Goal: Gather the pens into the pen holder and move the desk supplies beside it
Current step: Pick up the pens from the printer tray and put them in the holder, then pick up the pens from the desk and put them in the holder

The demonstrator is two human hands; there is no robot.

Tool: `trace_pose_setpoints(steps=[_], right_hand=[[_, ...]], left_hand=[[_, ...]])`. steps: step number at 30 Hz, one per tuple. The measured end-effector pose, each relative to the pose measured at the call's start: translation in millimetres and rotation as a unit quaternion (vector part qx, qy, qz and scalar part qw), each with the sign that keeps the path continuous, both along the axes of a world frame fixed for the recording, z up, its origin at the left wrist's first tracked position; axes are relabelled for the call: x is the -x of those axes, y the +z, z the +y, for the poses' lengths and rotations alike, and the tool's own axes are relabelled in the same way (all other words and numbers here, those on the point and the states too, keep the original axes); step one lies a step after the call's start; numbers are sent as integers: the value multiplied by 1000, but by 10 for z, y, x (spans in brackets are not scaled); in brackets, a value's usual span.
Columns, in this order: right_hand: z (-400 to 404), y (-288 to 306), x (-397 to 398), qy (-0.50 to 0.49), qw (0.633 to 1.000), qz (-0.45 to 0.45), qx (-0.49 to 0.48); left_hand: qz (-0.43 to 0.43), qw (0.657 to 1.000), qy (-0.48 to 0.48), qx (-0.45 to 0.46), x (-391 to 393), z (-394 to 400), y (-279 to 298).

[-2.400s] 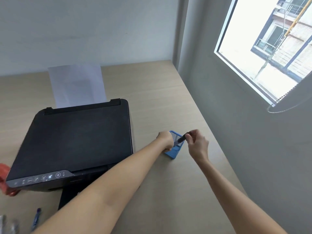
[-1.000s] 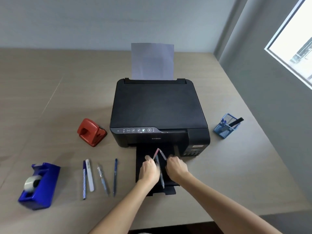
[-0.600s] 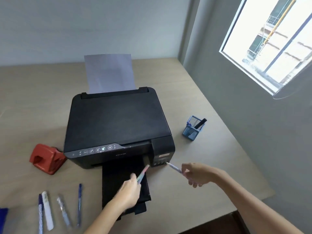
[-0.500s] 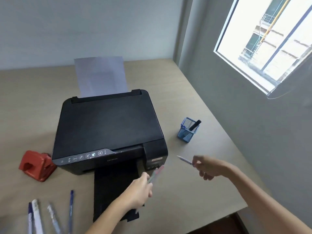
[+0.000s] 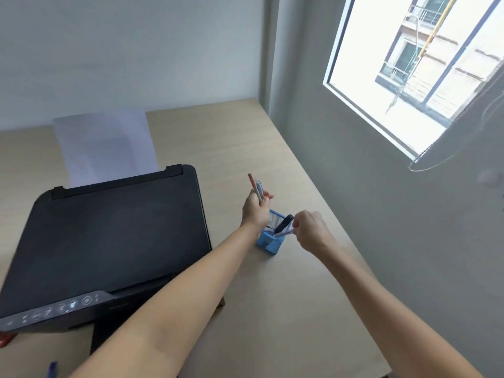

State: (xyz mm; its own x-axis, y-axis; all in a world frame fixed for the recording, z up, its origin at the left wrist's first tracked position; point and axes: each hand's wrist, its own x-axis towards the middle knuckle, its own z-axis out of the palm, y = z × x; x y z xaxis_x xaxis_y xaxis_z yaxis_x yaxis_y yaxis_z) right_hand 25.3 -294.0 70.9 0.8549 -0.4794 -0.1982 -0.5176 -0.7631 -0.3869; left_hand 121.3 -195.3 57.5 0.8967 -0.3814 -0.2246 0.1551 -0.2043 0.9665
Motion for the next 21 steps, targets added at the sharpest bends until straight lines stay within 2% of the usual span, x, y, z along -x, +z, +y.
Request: trace_pose_setpoints(steps=[5, 12, 17, 21], right_hand=[[-44, -53, -177, 20, 1000, 24, -2], [-108, -99, -248, 4, 1000, -10, 1], [21, 141, -366, -4, 996, -85, -7], [334, 450, -448, 25, 988, -155, -3]], left_hand=[[-4, 997, -24, -73, -103, -114, -325], [25, 998, -33, -55, -184, -45, -396], [-10, 999, 35, -27, -219, 183, 15], [-43, 998, 30, 30, -107, 685, 512]])
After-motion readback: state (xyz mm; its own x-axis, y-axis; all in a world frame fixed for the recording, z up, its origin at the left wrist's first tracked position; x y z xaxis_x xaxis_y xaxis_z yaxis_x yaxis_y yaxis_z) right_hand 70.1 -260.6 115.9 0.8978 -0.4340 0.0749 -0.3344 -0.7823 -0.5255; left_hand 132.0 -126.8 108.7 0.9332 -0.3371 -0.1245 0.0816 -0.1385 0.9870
